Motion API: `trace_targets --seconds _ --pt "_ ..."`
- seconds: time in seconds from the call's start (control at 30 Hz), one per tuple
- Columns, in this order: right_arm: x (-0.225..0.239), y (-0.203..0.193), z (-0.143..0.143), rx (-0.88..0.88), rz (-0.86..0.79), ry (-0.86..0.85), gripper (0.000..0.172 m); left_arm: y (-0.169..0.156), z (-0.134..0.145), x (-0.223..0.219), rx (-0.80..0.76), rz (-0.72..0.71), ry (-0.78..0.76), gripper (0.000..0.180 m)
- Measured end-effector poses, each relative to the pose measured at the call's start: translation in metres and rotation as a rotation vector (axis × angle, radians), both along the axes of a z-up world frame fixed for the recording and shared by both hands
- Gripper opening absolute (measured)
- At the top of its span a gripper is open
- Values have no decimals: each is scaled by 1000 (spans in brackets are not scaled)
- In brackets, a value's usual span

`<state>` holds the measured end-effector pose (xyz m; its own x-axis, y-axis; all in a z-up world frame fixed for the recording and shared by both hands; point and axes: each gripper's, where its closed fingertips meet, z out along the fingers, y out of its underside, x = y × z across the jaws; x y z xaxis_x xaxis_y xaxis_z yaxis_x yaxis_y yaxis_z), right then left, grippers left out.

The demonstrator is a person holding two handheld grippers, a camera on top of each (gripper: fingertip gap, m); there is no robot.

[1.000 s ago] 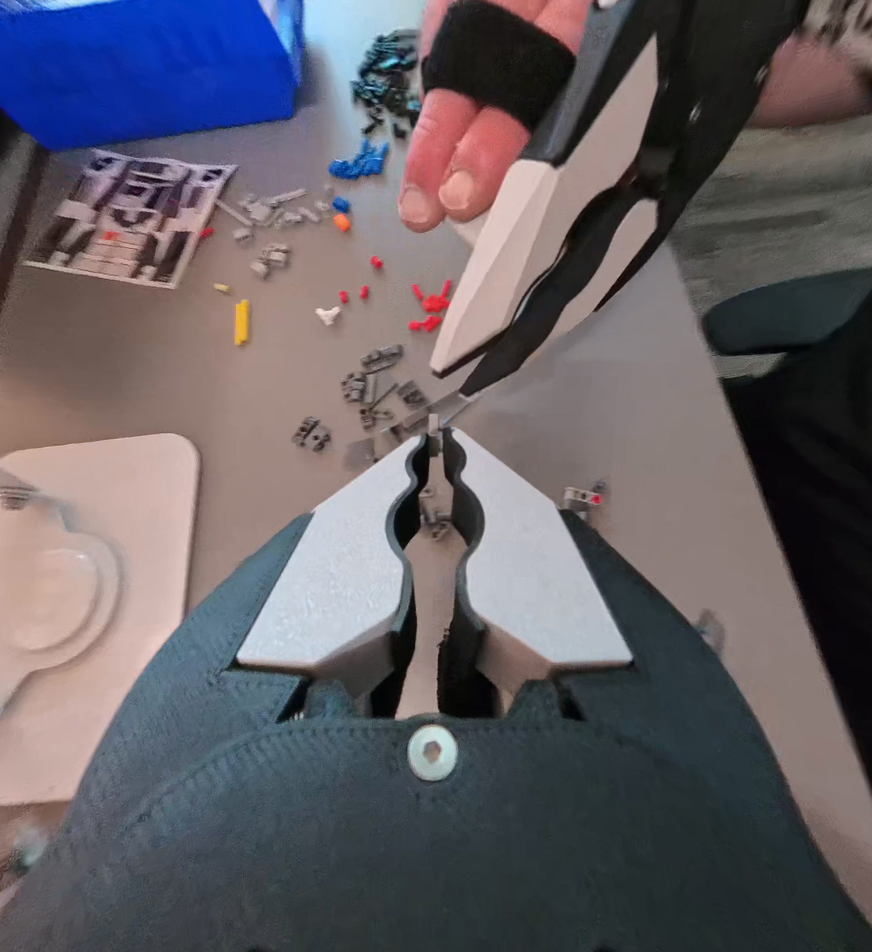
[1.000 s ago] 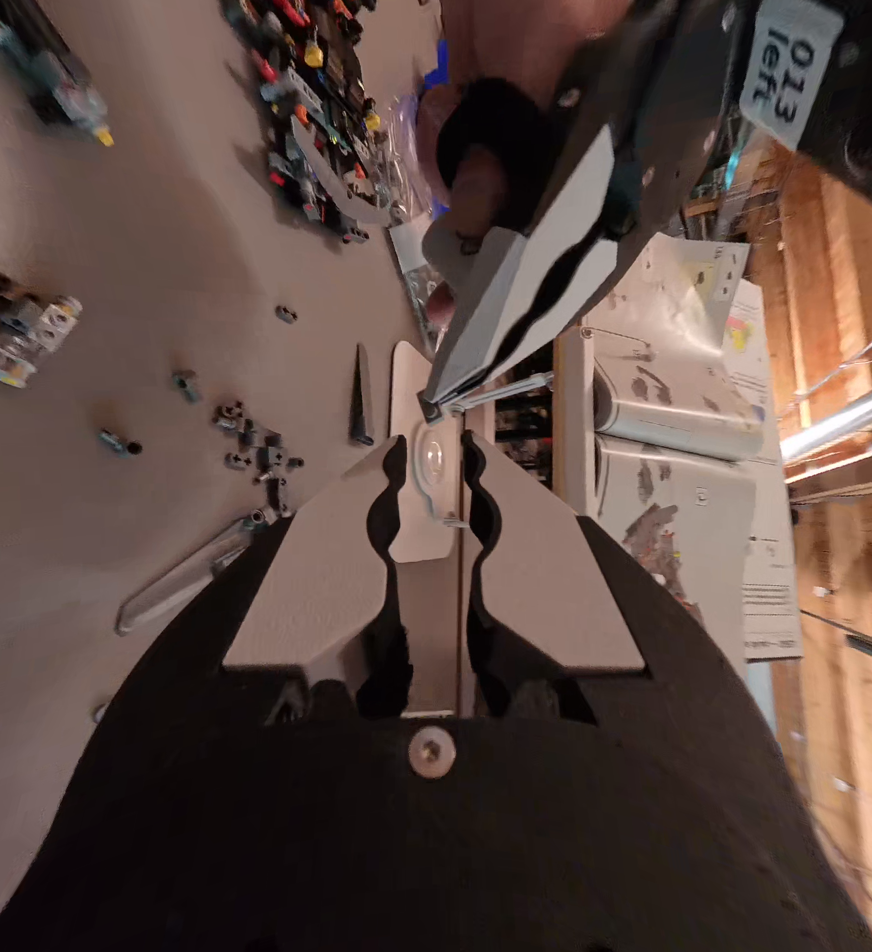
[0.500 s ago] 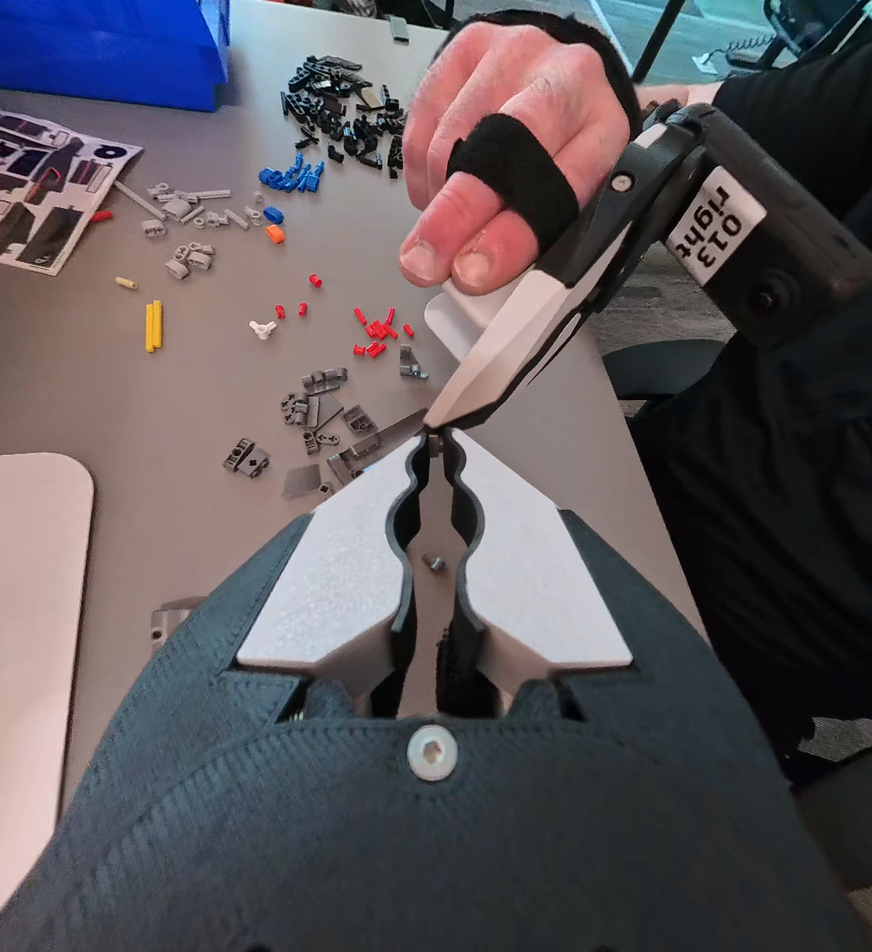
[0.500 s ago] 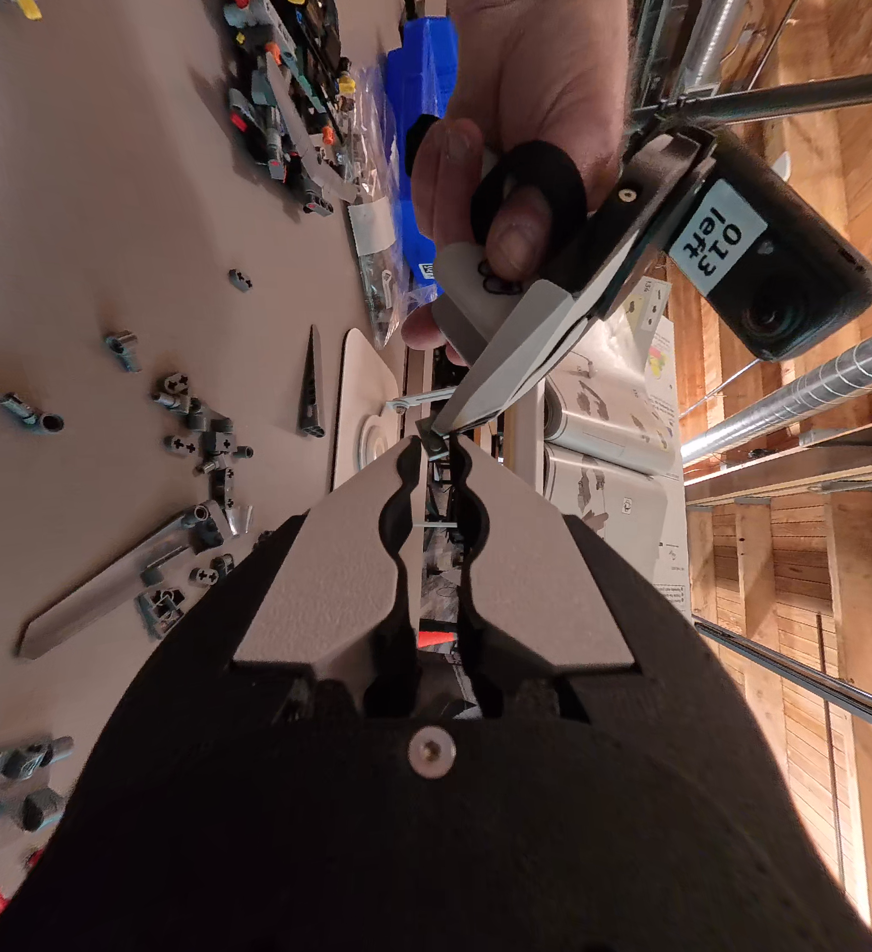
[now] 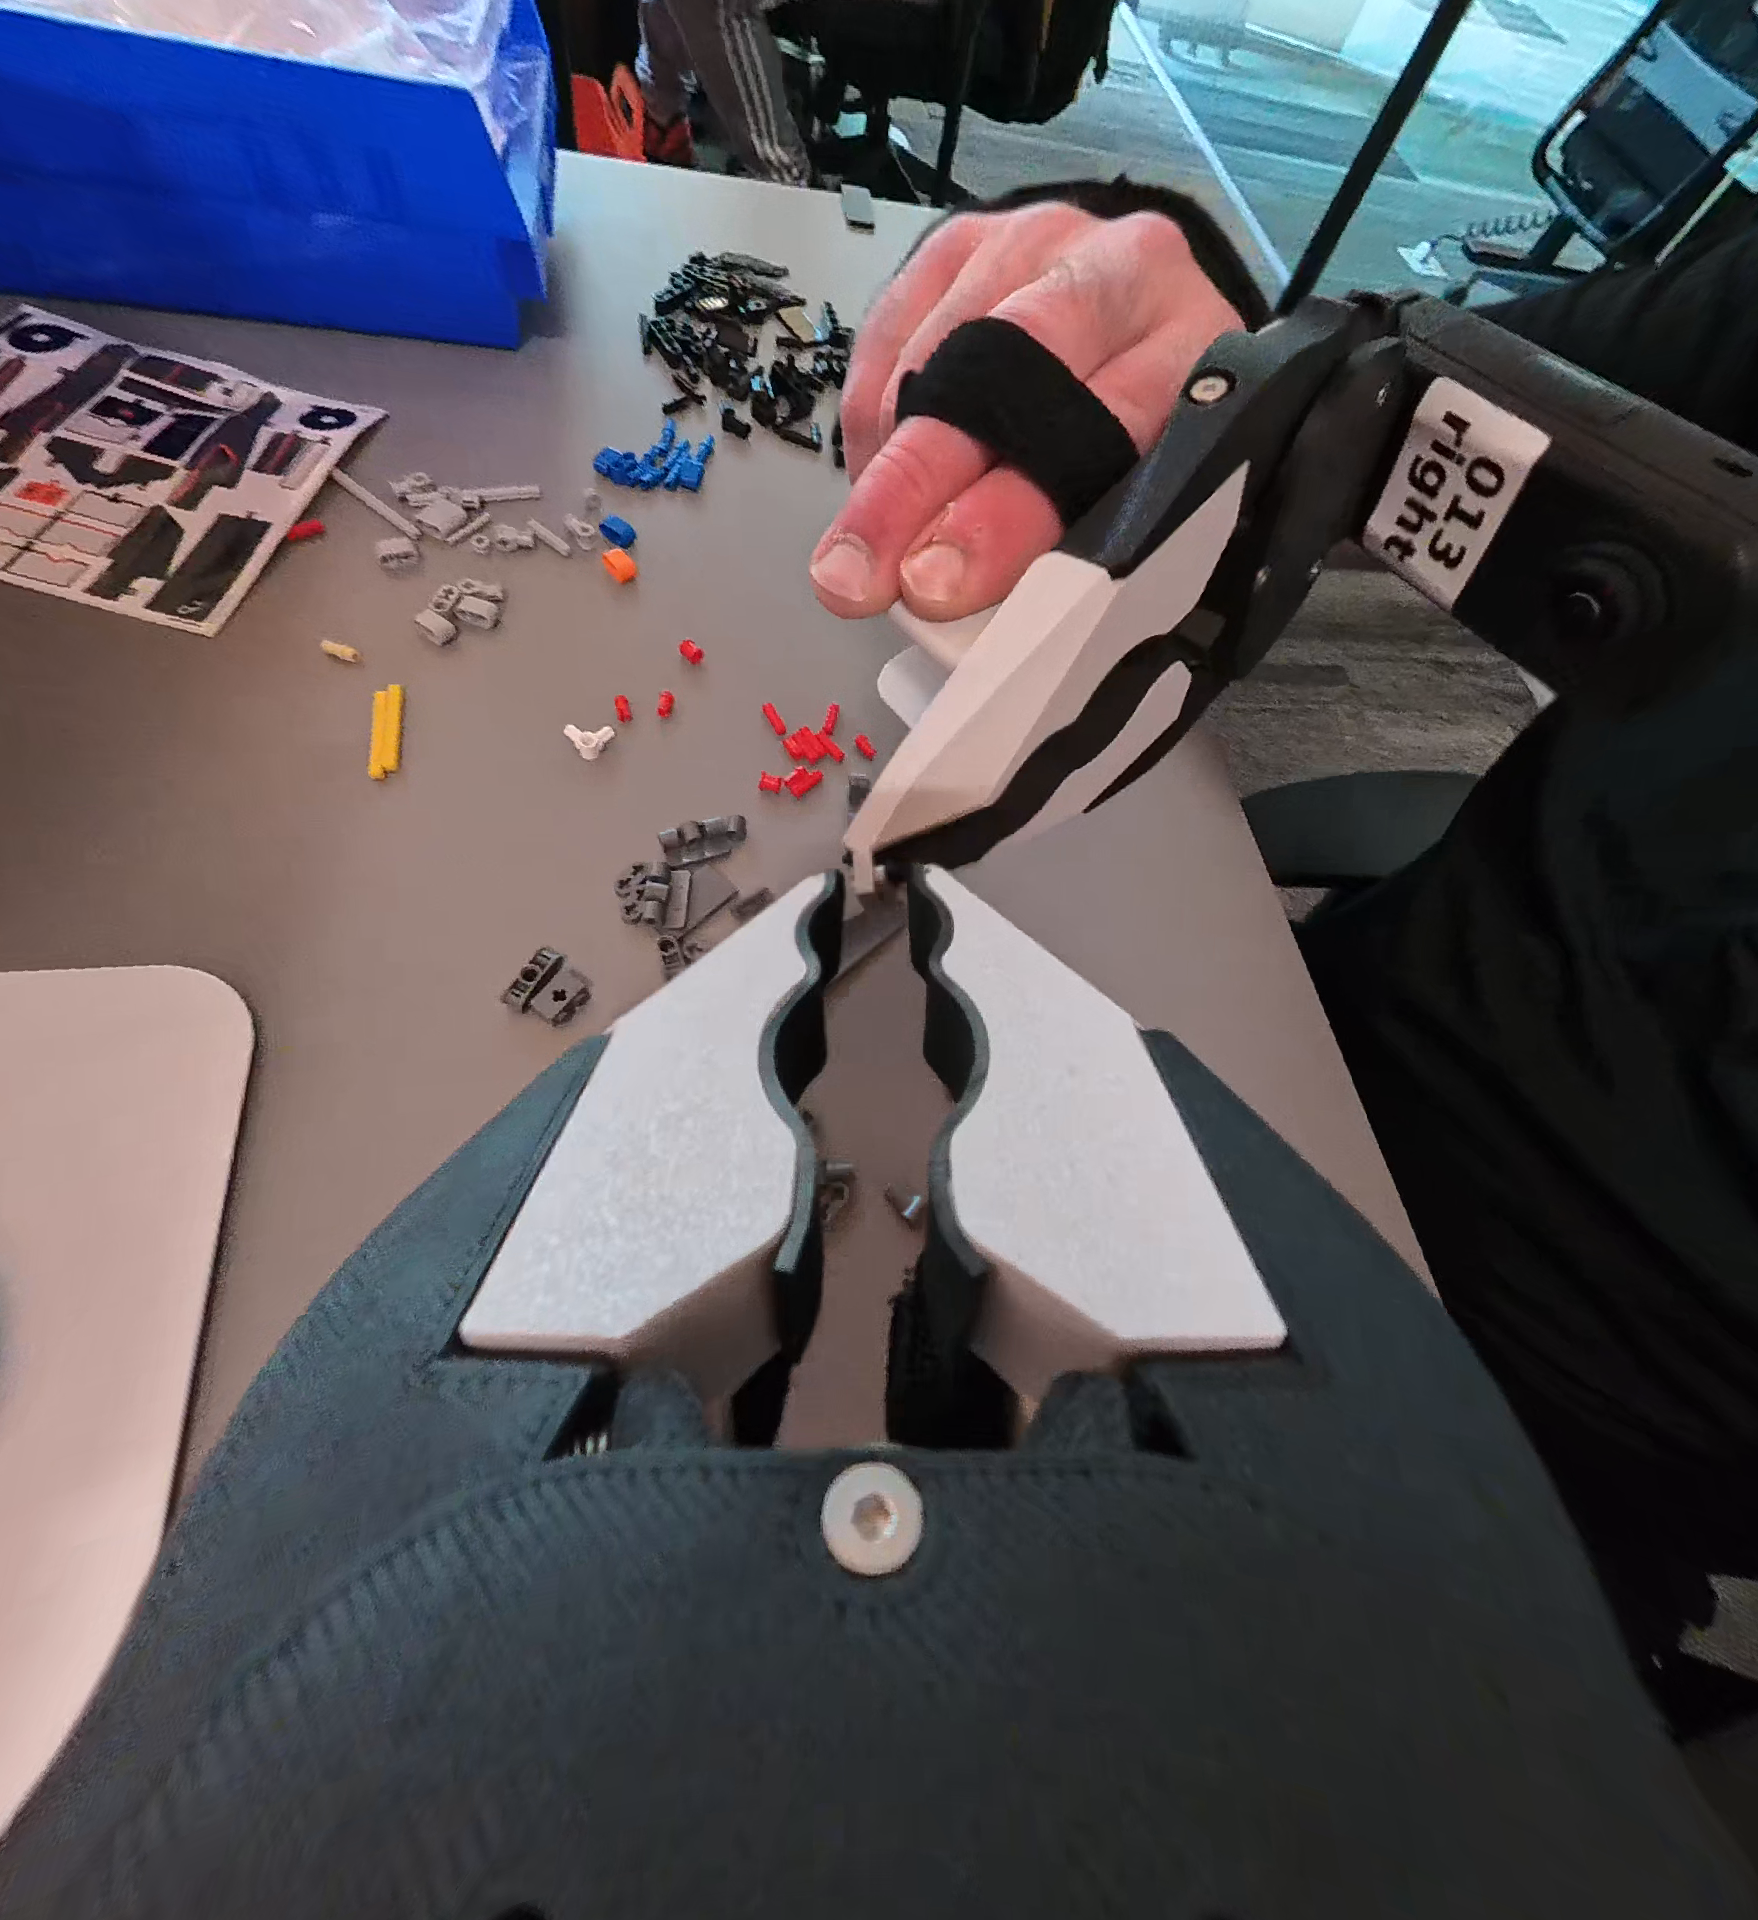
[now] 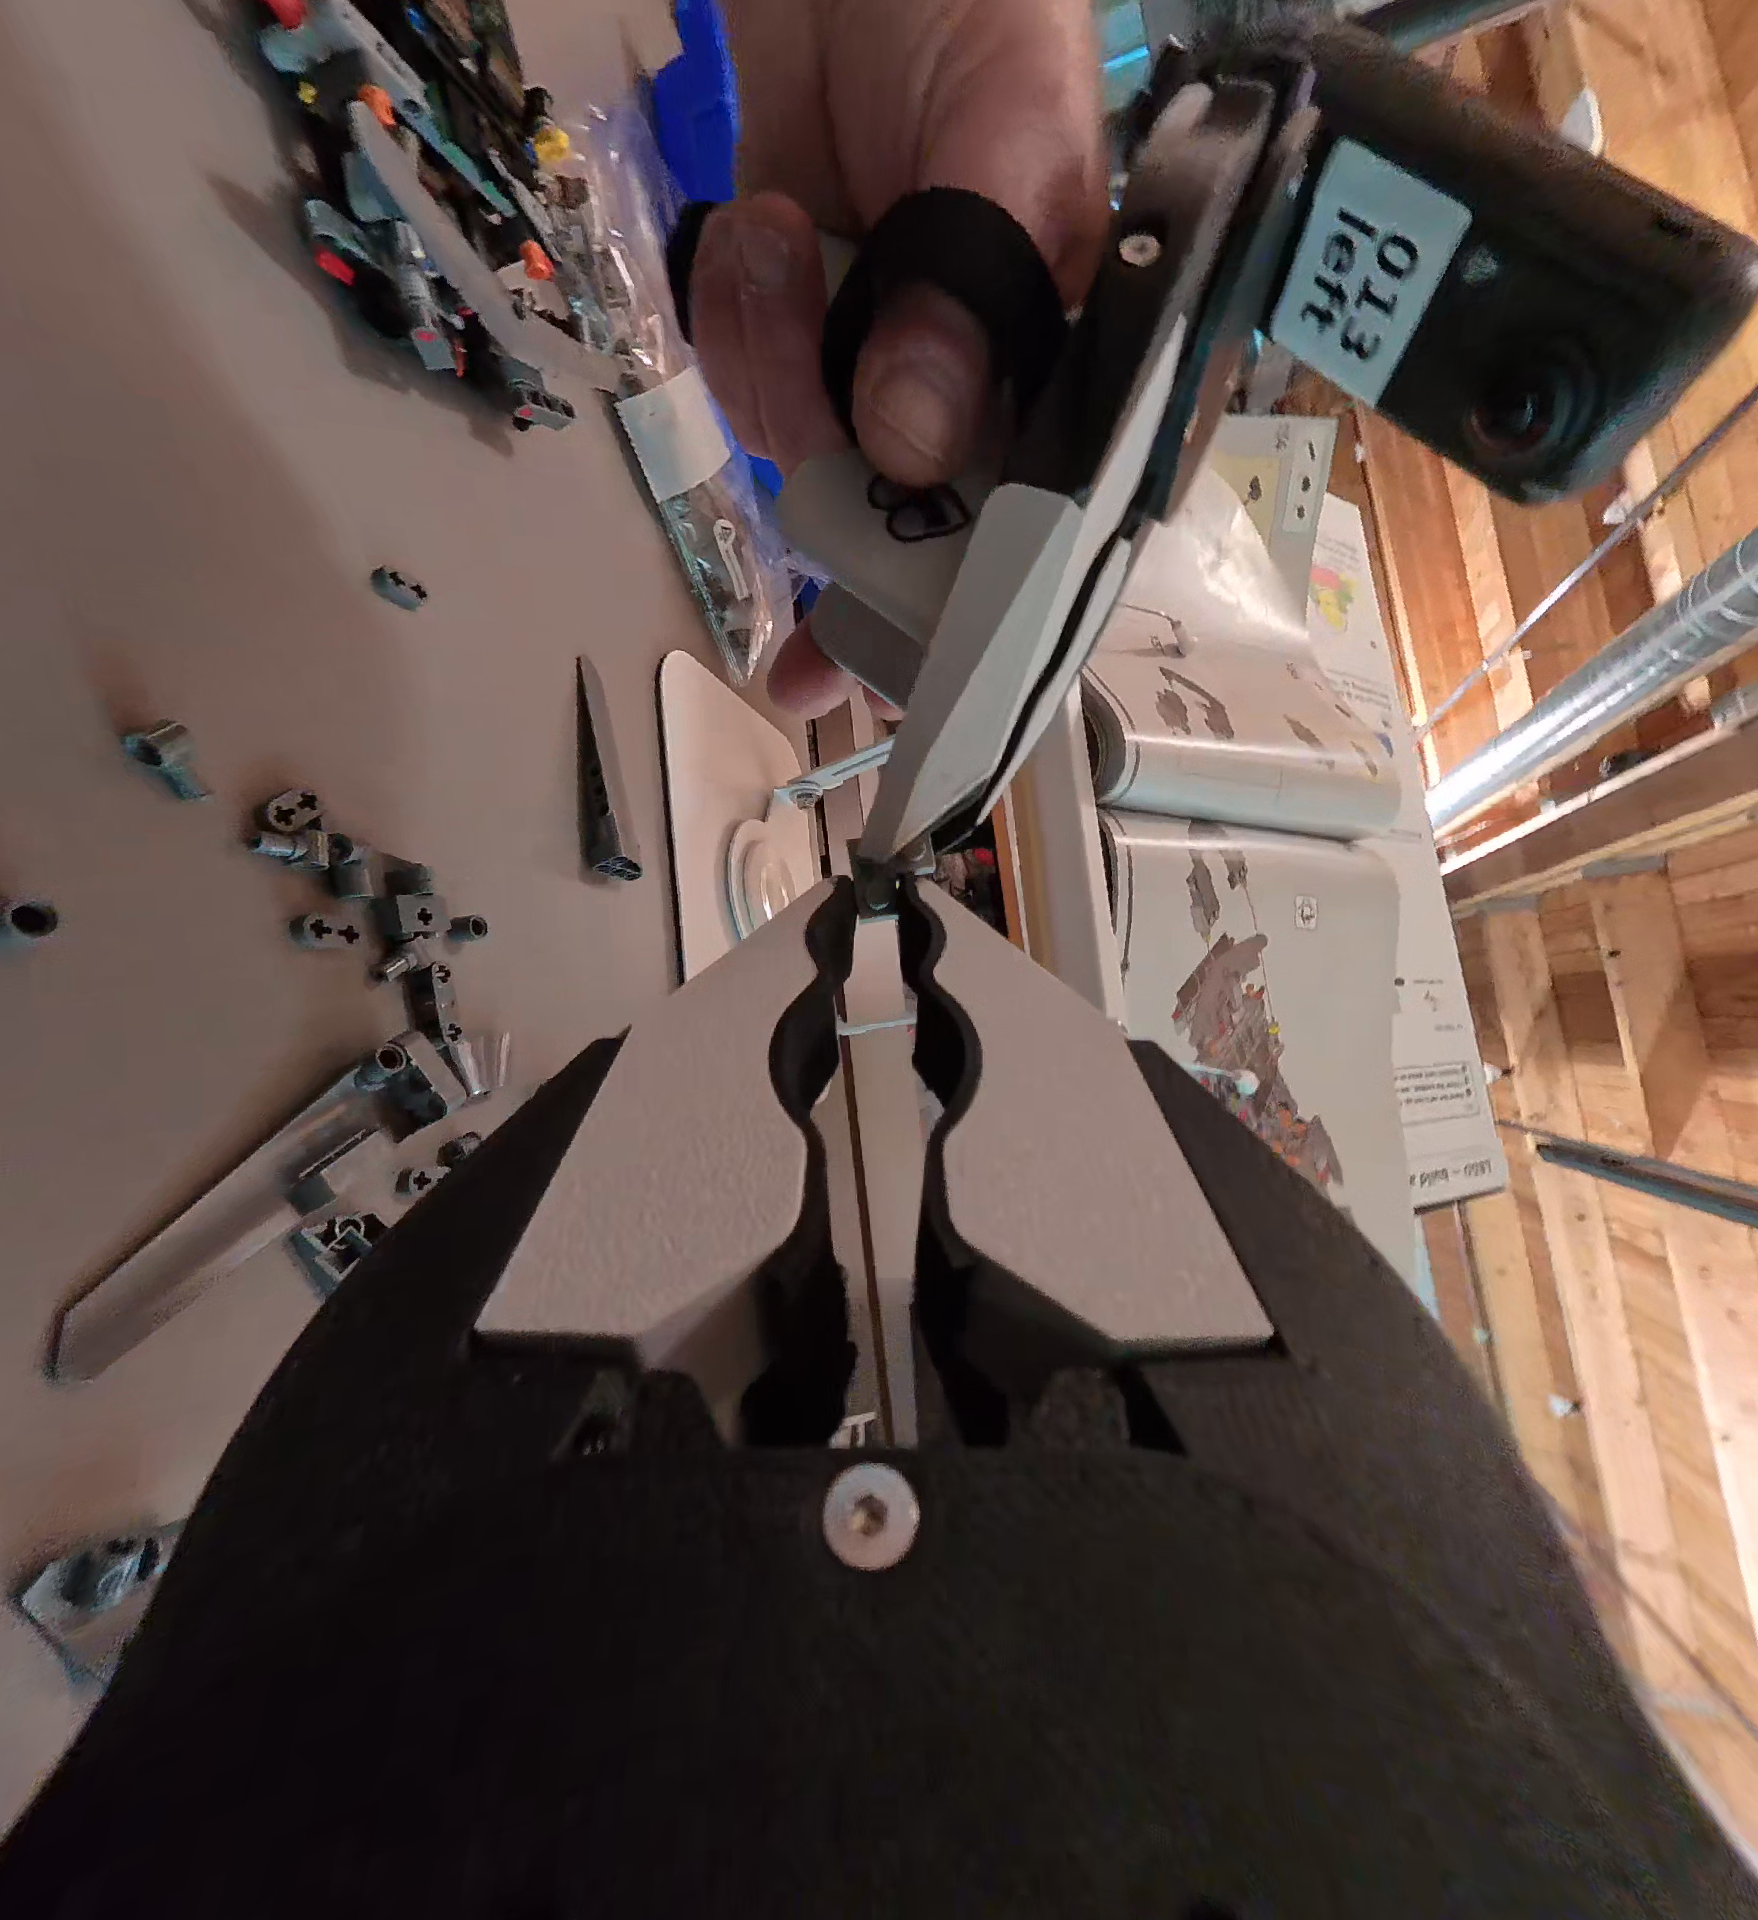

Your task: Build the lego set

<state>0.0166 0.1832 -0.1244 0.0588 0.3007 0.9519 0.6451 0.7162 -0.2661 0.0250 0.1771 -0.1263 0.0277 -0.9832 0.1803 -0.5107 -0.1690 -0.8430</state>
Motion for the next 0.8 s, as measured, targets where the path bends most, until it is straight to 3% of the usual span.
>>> trace_targets --seconds 0.27,0.5,0.8 --pt "13 11 16 -136 -69 226 5 6 17 2 69 153 -174 18" --pt "16 6 28 -102 -85 316 5 6 32 13 65 231 -336 12" --pt "17 2 32 -92 -77 342 5 3 31 17 97 211 -329 2"
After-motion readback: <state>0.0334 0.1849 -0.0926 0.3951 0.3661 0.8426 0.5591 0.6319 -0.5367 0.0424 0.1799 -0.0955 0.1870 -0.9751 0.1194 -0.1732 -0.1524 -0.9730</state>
